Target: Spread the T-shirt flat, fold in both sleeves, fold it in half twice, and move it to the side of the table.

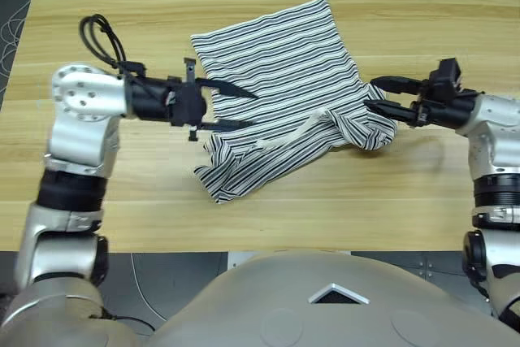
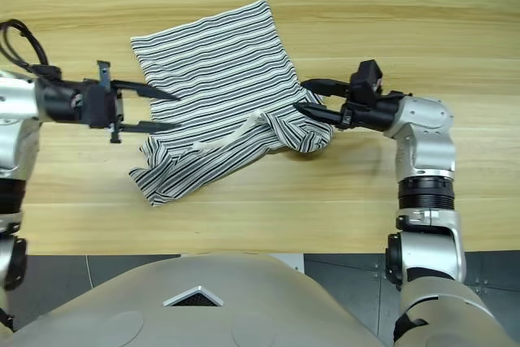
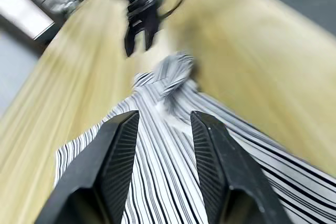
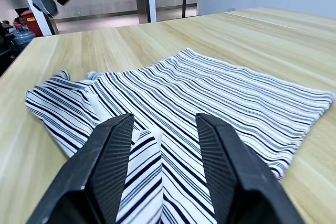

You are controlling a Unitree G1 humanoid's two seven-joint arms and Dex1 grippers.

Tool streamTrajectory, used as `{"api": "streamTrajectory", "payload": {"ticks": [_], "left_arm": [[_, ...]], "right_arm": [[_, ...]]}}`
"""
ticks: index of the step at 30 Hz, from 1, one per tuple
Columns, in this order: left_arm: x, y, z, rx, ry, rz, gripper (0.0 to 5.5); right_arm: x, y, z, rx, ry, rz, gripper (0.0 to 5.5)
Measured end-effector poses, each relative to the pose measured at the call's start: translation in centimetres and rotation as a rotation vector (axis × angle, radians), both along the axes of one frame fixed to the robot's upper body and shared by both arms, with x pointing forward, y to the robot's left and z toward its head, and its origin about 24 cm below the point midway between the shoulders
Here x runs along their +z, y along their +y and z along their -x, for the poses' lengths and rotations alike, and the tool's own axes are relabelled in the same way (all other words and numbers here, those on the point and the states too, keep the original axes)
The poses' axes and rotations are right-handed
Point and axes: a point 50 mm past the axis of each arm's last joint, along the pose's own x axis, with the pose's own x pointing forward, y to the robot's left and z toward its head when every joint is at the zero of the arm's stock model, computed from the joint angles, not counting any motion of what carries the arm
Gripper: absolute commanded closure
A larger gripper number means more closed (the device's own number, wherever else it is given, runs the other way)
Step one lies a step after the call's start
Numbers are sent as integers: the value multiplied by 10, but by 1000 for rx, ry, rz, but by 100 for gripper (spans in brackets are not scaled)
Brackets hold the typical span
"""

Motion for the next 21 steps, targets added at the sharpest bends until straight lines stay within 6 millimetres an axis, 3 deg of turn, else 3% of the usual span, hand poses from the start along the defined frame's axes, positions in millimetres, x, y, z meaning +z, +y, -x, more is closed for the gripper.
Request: {"api": "streamTrajectory", "payload": {"ticks": [4, 9, 13, 18, 21], "left_arm": [[-48, -20, -23, 92, 58, -71, 367], [-87, -33, -36, 183, 89, -169, 367], [-92, -37, -41, 219, 60, -169, 367], [-96, -36, -41, 236, 43, -166, 367], [-96, -36, -41, 235, 36, -158, 367]], "right_arm": [[-13, 30, -1, 16, -28, 60, 332], [-18, 53, -7, 40, -46, 62, 332], [-19, 62, -19, -9, -52, 51, 332], [-6, 55, -53, -202, -74, 16, 332], [-24, 50, -54, -236, -54, 117, 332]]}}
